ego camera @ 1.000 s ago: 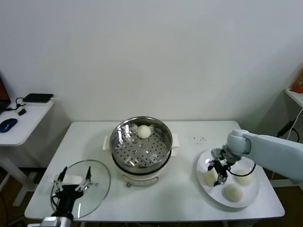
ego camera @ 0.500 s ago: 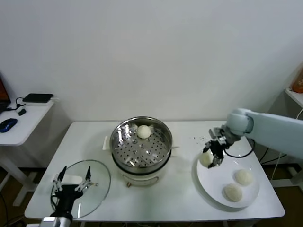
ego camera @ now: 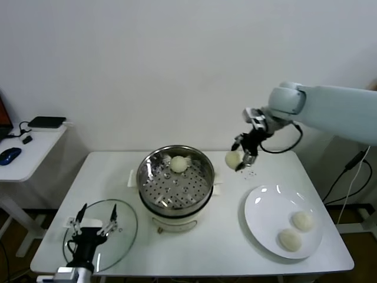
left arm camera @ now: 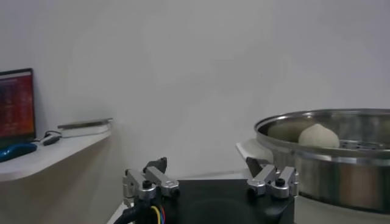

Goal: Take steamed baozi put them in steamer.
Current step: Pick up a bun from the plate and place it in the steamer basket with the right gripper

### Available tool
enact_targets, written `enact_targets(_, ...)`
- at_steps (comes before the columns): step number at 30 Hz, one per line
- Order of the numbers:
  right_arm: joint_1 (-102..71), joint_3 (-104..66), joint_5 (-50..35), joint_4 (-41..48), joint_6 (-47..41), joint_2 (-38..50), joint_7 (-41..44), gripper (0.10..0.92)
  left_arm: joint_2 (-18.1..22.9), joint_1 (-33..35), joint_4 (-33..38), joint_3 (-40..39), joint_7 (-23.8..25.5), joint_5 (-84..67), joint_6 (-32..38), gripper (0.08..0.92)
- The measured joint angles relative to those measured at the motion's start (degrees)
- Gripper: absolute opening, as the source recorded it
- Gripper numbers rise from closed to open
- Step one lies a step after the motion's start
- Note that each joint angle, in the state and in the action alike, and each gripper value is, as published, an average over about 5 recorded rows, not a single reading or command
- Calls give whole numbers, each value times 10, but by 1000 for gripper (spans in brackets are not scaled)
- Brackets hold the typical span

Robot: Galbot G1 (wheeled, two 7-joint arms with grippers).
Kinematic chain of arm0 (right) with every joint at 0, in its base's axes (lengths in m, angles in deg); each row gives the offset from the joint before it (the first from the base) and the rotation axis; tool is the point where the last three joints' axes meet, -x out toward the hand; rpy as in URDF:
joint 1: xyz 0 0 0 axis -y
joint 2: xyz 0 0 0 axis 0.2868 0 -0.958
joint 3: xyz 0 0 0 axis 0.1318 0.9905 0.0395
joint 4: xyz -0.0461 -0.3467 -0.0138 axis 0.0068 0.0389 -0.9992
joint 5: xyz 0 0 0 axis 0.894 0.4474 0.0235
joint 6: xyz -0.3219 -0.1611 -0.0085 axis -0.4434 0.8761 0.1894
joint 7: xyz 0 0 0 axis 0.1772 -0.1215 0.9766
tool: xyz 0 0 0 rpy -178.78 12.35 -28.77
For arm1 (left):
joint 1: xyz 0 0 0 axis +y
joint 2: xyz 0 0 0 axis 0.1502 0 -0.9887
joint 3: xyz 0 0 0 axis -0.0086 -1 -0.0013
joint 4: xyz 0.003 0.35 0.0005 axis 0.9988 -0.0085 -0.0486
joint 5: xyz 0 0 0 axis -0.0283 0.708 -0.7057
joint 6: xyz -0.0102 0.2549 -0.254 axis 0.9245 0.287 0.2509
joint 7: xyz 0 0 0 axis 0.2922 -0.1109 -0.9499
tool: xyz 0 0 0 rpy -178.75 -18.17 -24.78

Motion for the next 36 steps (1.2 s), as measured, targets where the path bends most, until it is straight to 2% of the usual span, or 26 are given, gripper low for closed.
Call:
enact_targets(11,-42,-30,-34,109,-5,-161,0,709,-3,0,2,4,-2,3,5,823)
enact_targets(19,-87,-46,-33,173,-7,-245,-2,712,-7,4,-1,8,-4,1,6,823)
enact_targets(36,-168,-64,-1,234,-9,-319,-10,729,-5,11,-1,9,-5,0,10,823)
